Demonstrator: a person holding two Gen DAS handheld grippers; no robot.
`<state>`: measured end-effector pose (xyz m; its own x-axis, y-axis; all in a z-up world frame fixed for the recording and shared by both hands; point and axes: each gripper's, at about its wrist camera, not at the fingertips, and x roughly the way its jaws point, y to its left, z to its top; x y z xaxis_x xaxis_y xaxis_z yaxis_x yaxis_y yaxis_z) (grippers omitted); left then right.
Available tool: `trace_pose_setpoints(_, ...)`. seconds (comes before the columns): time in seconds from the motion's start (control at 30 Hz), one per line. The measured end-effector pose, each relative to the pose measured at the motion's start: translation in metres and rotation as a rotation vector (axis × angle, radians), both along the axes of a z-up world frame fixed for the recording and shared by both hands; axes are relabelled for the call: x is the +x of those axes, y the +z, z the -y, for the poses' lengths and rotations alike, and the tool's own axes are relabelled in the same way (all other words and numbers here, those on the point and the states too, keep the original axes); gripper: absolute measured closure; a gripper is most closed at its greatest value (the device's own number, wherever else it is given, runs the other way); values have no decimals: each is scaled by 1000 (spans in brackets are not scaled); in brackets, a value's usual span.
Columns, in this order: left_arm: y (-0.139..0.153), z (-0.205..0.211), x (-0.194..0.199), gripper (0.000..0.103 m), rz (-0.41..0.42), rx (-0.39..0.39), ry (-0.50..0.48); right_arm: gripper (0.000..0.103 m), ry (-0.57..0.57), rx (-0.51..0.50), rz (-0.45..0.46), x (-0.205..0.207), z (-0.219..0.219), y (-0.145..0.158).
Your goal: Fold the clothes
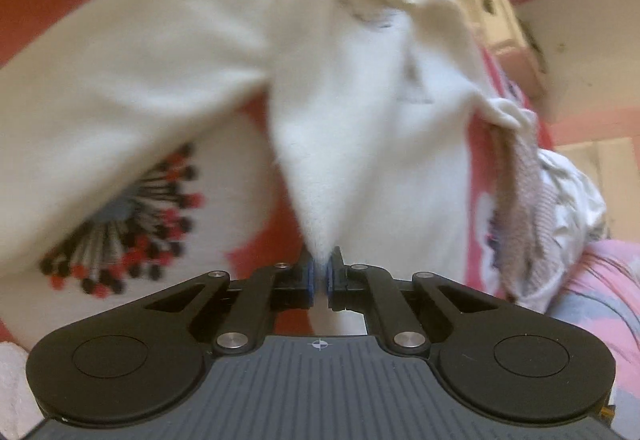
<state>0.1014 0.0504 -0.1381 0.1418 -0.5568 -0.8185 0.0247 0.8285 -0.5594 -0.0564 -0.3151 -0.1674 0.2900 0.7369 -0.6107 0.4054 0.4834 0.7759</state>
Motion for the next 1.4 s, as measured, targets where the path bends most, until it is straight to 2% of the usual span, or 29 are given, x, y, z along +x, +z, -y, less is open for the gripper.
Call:
trace_pose_setpoints(0.03,-5,4,2,98,-3,25,-11,86,20,-3,3,-3,0,5)
trace_pose_setpoints(0.07,-10,7,2,98,-3,44,-32,71,39,-6,18,-8,1,11)
trace_pose_setpoints(0.13,-15,15,0,95,16,80,-74,49,69,-35,82,-12,13,37)
trace_pose_setpoints(0.2,-15,22,-2,91,50,127,-112,46,61,-78,155,-5,35,61)
trace_pose_setpoints(0.23,-16,23,-4,85,64,145,-122,45,37,-102,189,2,50,70)
trace_pose_setpoints(0.27,-16,23,-5,82,73,160,-131,41,-12,-128,208,7,66,69)
trace_pose_setpoints(0.33,-18,17,-8,74,88,181,-139,41,-130,-181,232,15,101,59)
trace_pose_setpoints(0.4,-20,13,-8,71,100,190,-144,41,-248,-234,257,24,135,49)
trace_pose_setpoints(0.47,-21,14,-7,70,109,196,-148,41,-322,-256,231,38,159,19)
trace_pose_setpoints(0.6,-22,16,-7,70,114,192,-147,45,-333,-223,157,68,168,-40)
trace_pose_setpoints(0.67,-25,17,-5,70,109,185,-139,58,-292,-136,116,72,155,-61)
trace_pose_setpoints(0.7,-26,18,-5,70,109,180,-134,60,-261,-135,116,69,143,-63)
trace_pose_setpoints(0.77,-28,19,-3,70,108,171,-126,80,-195,-175,125,63,119,-62)
trace_pose_setpoints(0.83,-26,20,-1,70,107,159,-125,85,-220,-198,144,56,119,-47)
trace_pose_setpoints(0.9,-21,23,2,70,112,143,-142,91,-267,-254,224,49,133,-14)
trace_pose_setpoints(0.97,-14,27,3,68,124,107,-171,91,-313,-308,300,47,161,20)
trace_pose_setpoints(1.0,-10,31,4,67,134,93,-184,91,-323,-368,329,43,173,39)
trace_pose_setpoints(1.13,-6,38,4,64,146,85,-198,91,-286,-642,286,44,202,65)
trace_pose_setpoints(1.23,-12,36,6,64,121,81,-170,88,-199,-820,166,72,194,30)
trace_pose_setpoints(1.3,-15,32,9,64,119,90,-145,78,-144,-941,82,89,188,5)
trace_pose_setpoints(1.33,-16,30,11,64,119,96,-129,64,-148,-984,72,88,188,0)
trace_pose_setpoints(1.37,-16,28,14,64,120,99,-111,57,-162,-1017,73,85,188,-3)
trace_pose_setpoints(1.4,-15,24,17,62,127,97,-92,54,-191,-1046,78,82,186,2)
